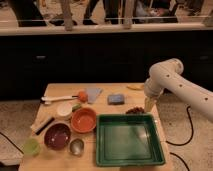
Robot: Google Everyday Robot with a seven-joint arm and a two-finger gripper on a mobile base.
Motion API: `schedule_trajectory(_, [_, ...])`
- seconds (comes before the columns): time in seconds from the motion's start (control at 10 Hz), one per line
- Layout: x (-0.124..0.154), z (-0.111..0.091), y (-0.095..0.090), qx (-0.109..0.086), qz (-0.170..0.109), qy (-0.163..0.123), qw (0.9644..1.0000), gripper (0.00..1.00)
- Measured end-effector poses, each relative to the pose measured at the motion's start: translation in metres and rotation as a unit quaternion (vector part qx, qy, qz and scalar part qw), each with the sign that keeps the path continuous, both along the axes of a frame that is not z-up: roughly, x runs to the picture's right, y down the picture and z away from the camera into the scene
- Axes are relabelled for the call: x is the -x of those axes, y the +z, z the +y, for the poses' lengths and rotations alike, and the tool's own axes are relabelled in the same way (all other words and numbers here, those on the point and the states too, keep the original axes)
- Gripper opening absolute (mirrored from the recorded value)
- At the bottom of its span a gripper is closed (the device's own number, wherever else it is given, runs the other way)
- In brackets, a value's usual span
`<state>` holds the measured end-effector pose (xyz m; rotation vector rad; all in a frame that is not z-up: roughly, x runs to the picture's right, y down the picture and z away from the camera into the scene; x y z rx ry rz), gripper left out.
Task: Wipe tray with sponge
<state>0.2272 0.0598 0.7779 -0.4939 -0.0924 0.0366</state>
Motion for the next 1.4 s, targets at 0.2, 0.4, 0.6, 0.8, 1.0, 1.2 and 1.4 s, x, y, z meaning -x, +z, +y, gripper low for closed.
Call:
schedule_trajectory(0.2, [0.0,-0.004,0.008,-0.004,-0.001,0.0,1.0,0.8])
schedule_trajectory(0.4, [0.005,-0.01,0.016,-0.006,-0.006,0.003,1.0,0.8])
schedule_trajectory(0.6, [0.008,-0.009,0.029,-0.006,-0.009,0.009,0.9999,0.8])
schedule_trajectory(0.8, [0.013,-0.013,0.039,-0.006,-0.011,0.009,0.9999,0.8])
schedule_trajectory(1.0, [0.017,-0.016,0.049,-0.004,-0.016,0.011,0.9998,0.8])
schedule_trajectory(1.2, [0.017,-0.017,0.058,-0.003,-0.019,0.014,0.9997,0.8])
schedule_trajectory(1.4, [0.019,-0.02,0.067,-0.002,-0.022,0.015,0.9996,0.8])
